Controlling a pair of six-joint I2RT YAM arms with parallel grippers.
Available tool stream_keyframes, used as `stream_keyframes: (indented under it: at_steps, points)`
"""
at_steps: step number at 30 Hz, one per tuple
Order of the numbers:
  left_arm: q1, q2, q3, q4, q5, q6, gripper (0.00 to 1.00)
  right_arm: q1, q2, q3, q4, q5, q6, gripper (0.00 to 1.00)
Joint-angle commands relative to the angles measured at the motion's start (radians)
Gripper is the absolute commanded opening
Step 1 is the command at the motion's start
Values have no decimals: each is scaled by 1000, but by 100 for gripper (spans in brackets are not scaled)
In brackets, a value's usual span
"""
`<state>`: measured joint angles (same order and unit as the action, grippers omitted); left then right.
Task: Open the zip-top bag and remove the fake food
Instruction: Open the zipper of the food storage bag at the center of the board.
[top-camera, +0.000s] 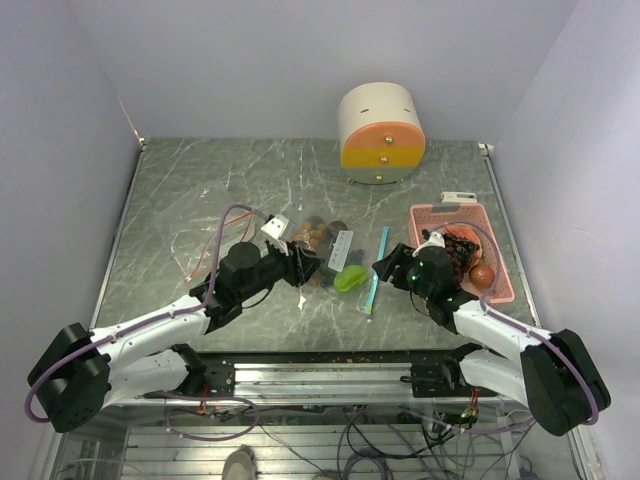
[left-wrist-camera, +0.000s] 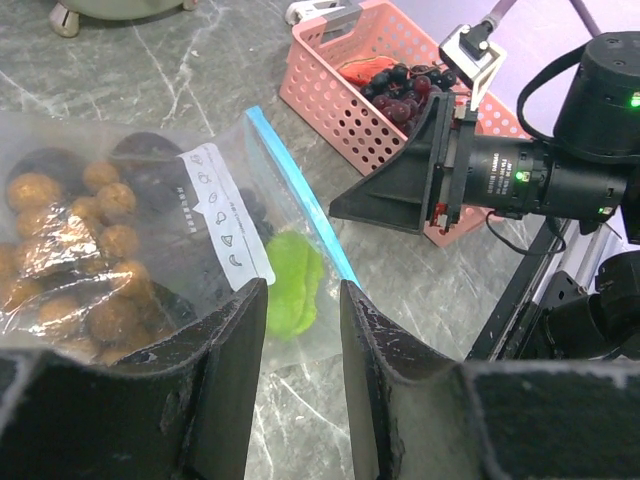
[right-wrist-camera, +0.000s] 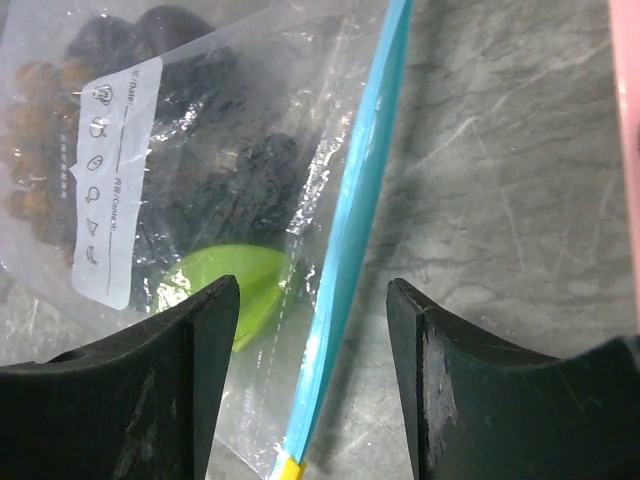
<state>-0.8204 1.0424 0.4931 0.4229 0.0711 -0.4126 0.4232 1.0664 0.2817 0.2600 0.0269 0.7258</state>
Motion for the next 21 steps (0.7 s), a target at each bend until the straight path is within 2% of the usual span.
stream_keyframes:
  at_steps: [1, 11, 21]
  points:
    - [-19, 14, -14, 67, -15, -8, 45, -8, 36, 4, 110, -68, 1, 60]
    - [-29, 35, -13, 74, -26, -4, 45, -9, 152, 3, 231, -121, 17, 60]
    - [-31, 17, -18, 52, -36, 2, 45, -9, 221, 15, 272, -132, 16, 60]
